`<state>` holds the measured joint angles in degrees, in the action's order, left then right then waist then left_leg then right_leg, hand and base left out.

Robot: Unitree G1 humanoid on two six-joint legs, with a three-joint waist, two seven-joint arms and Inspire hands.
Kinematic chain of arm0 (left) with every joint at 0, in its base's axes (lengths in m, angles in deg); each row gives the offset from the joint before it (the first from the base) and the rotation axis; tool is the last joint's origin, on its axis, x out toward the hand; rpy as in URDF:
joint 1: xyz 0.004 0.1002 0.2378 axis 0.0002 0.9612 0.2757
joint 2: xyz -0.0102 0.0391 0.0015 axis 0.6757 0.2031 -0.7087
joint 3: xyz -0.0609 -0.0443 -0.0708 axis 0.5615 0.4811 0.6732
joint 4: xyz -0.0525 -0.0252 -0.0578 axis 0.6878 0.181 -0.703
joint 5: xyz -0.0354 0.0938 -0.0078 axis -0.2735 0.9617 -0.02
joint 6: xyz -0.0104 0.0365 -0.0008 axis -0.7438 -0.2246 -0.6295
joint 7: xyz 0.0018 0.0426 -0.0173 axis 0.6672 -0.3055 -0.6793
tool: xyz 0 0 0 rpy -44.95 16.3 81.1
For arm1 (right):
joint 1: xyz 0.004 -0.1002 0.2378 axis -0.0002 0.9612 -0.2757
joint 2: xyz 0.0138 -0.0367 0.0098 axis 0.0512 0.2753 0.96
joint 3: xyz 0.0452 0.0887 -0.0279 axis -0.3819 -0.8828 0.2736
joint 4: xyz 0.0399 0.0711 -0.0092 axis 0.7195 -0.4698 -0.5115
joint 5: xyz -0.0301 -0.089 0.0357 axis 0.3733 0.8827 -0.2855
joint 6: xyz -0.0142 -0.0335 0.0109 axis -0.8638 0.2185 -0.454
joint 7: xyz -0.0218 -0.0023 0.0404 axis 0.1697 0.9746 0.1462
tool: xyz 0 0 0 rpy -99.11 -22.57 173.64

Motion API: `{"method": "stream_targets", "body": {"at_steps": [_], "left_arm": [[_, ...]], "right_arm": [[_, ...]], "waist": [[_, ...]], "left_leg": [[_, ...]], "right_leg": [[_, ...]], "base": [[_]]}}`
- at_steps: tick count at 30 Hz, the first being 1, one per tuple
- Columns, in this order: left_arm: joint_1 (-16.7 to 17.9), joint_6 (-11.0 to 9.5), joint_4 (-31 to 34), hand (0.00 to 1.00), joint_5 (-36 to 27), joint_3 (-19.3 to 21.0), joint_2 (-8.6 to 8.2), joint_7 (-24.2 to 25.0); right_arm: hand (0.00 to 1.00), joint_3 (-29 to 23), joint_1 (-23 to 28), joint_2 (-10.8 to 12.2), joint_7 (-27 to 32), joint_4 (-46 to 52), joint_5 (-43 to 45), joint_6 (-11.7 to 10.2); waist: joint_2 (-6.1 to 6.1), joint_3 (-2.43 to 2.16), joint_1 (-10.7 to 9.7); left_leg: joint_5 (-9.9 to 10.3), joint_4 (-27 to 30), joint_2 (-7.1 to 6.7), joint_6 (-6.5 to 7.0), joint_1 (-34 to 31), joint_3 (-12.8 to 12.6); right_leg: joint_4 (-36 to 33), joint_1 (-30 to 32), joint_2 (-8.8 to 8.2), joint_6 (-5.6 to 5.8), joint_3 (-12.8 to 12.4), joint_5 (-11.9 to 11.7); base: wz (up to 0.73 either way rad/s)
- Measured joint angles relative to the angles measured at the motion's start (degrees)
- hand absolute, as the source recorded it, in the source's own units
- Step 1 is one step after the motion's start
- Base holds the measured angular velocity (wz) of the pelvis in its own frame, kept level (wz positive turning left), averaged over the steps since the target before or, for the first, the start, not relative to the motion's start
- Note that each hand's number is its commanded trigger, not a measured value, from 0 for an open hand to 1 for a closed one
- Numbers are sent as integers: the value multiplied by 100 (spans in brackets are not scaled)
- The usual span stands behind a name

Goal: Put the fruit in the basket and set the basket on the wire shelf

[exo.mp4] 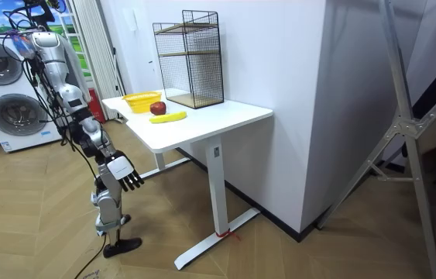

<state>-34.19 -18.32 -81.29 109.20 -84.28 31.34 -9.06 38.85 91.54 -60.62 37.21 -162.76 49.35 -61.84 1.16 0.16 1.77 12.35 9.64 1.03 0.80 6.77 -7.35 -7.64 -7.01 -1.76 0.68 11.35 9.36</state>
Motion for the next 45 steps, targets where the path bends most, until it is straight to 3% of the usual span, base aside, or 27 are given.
{"method": "stream_targets", "body": {"at_steps": [11, 18, 23, 27, 33, 38, 40, 45], "left_arm": [[-37, -40, -5, 0, -19, 4, 1, -46], [-29, -142, -10, 0, -22, 25, -9, -159], [-8, -234, -22, 0, -130, 19, -12, -249], [176, -339, 7, 0, -162, 245, -31, -296], [228, -522, 9, 0, -287, 704, -42, -449], [359, -591, 394, 0, -350, 926, -30, -550], [392, -634, 396, 0, -344, 1007, 40, -611], [402, -676, 408, 0, -355, 1127, 94, -796]], "right_arm": [[0, -42, -16, 8, 62, 1, -28, 1], [0, -154, 25, 82, 306, -147, -958, 18], [0, -506, 193, 89, 440, -224, -2459, 72], [0, -1354, 242, 86, 550, -201, -3973, 94], [0, -2408, 268, 76, 996, 49, -6016, -2], [0, -3206, 250, 51, 1675, 694, -6423, -163], [0, -3617, 203, 25, 2150, 1208, -6491, -247], [0, -3883, 238, -23, 3355, 2495, -6226, -570]], "waist": [[3, -2, -8], [8, -5, -13], [3, -2, -56], [-6, 0, -321], [-35, -5, -483], [-31, -22, -529], [-15, -32, -645], [51, -45, -727]], "left_leg": [[0, 1, -2, 0, -6, -1], [0, 7, -1, 0, 4, 0], [3, -14, 2, -4, 73, -27], [6, -6, 4, -8, 130, -22], [12, -15, 10, -17, 184, -61], [11, -10, 11, -16, 143, -137], [10, -11, 6, -15, 143, -183], [10, -28, 2, -15, 99, -223]], "right_leg": [[-2, 9, -1, 1, -1, 0], [-15, 9, 3, 0, -14, 0], [-21, -37, 7, -3, -35, 11], [-19, -104, 10, -7, -25, 19], [-41, -106, 22, -14, -93, 46], [-149, 19, 14, -18, -164, 64], [-222, 42, 7, -12, -180, 80], [-352, 203, -1, -17, -265, 149]], "base": [[0], [0], [-2], [0], [-4], [-7], [-5], [-7]]}}
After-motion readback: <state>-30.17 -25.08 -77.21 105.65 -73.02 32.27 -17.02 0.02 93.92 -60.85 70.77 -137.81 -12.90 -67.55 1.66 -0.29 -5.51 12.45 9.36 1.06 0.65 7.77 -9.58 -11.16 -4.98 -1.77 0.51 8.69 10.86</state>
